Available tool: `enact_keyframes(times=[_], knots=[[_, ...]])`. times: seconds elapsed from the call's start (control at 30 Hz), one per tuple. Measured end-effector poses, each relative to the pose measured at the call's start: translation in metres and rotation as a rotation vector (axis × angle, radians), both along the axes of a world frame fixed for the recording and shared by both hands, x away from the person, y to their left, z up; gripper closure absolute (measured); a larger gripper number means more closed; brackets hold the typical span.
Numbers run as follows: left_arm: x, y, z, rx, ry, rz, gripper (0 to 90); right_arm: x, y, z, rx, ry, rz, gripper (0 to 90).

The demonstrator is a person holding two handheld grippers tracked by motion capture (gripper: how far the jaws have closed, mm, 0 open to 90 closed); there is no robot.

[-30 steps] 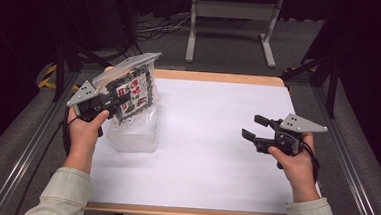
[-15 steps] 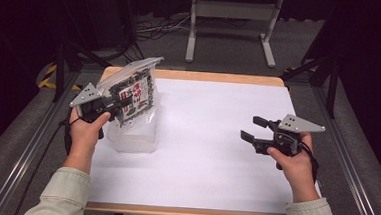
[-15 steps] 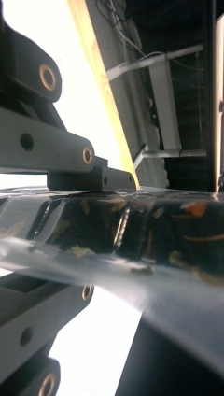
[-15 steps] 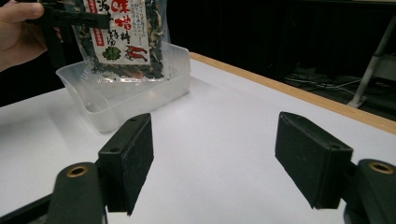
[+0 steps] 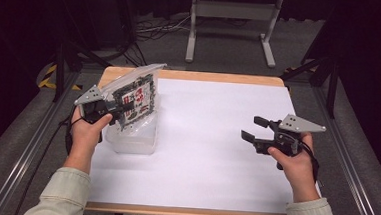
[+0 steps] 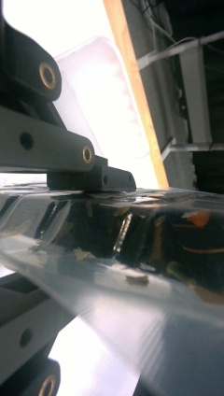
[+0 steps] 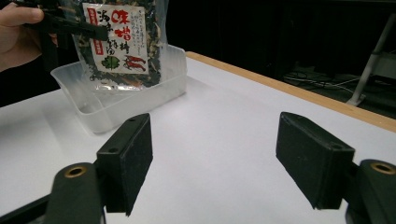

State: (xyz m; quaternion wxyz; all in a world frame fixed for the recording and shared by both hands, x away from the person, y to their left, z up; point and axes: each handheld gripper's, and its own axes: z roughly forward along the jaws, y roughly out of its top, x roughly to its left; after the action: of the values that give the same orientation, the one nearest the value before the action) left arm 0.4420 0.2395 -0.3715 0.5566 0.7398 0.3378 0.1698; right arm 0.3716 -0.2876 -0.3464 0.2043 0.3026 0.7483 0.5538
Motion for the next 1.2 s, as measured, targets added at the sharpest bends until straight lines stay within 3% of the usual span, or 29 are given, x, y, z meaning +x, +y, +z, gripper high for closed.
enact_keyframes(times=[0.17, 0.27, 0.5, 0.63, 0.83, 1.1, 1.2], knots=[[0.000, 0.002, -0.001, -0.008, 0.018, 0.003, 70.0, 0.000, 0.000, -0.001, -0.002, 0.002, 0.001, 27.8], [0.000, 0.004, -0.004, 0.014, 0.034, 0.006, 70.1, 0.000, 0.000, -0.001, -0.003, 0.002, 0.001, 27.8], [0.000, 0.009, -0.009, 0.019, 0.069, 0.003, 70.3, 0.000, -0.001, -0.001, -0.001, 0.005, 0.000, 27.7], [0.000, 0.012, -0.013, 0.002, 0.096, 0.011, 70.7, 0.000, 0.000, -0.002, -0.004, 0.005, -0.001, 27.7], [-0.001, 0.016, -0.018, -0.012, 0.091, 0.011, 70.9, 0.000, 0.000, -0.002, -0.006, 0.008, 0.001, 27.7], [0.001, 0.019, -0.021, -0.037, 0.113, 0.030, 71.3, 0.001, 0.000, -0.003, -0.004, 0.009, 0.002, 27.6], [0.002, 0.019, -0.021, -0.030, 0.108, 0.035, 71.4, 0.001, 0.000, -0.003, -0.005, 0.010, 0.001, 27.6]])
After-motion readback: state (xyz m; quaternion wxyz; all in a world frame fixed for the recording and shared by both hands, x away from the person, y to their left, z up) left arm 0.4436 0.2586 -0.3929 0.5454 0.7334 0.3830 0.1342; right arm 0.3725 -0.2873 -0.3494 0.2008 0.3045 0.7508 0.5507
